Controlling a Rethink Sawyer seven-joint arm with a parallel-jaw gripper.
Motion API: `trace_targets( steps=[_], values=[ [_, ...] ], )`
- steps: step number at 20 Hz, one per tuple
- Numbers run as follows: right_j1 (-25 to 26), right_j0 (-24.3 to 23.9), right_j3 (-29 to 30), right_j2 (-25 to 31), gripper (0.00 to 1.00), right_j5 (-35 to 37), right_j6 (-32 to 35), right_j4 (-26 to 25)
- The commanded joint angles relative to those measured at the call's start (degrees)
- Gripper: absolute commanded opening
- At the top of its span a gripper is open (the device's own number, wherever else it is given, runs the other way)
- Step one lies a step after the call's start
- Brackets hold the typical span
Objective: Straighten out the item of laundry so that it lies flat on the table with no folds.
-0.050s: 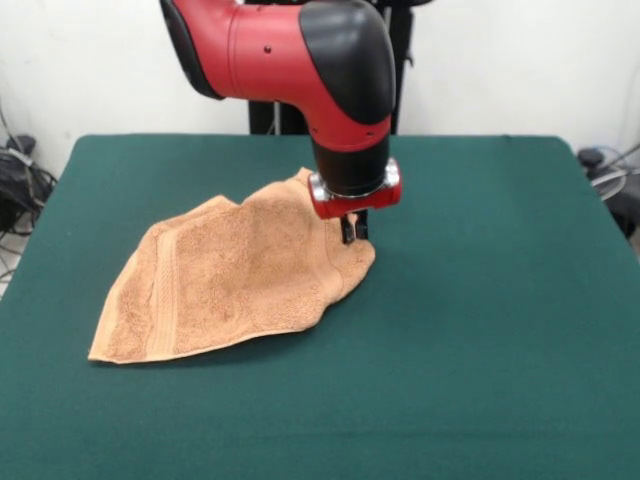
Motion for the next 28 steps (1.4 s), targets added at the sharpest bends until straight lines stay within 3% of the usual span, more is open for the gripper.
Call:
trace_targets(
  steps=[1,6,11,12,24,28],
  values=[
    [1.1,0.0,-2.1,4.2,0.00,-5.6,5.4,-2.5],
    [-1.7,0.9,0.1,2.3,0.00,-4.8,7.2,-2.3],
    [-1.6,-0.6,0.6,4.8,0.00,-6.9,5.2,-3.1],
    [-1.5,-1.2,0.8,5.4,1.00,-7.9,5.0,-3.4],
    [-1.8,-3.4,1.9,8.8,1.00,-13.6,5.7,-3.9],
    [-1.5,-5.9,2.3,12.5,1.00,-16.8,4.6,-5.1]
  ],
)
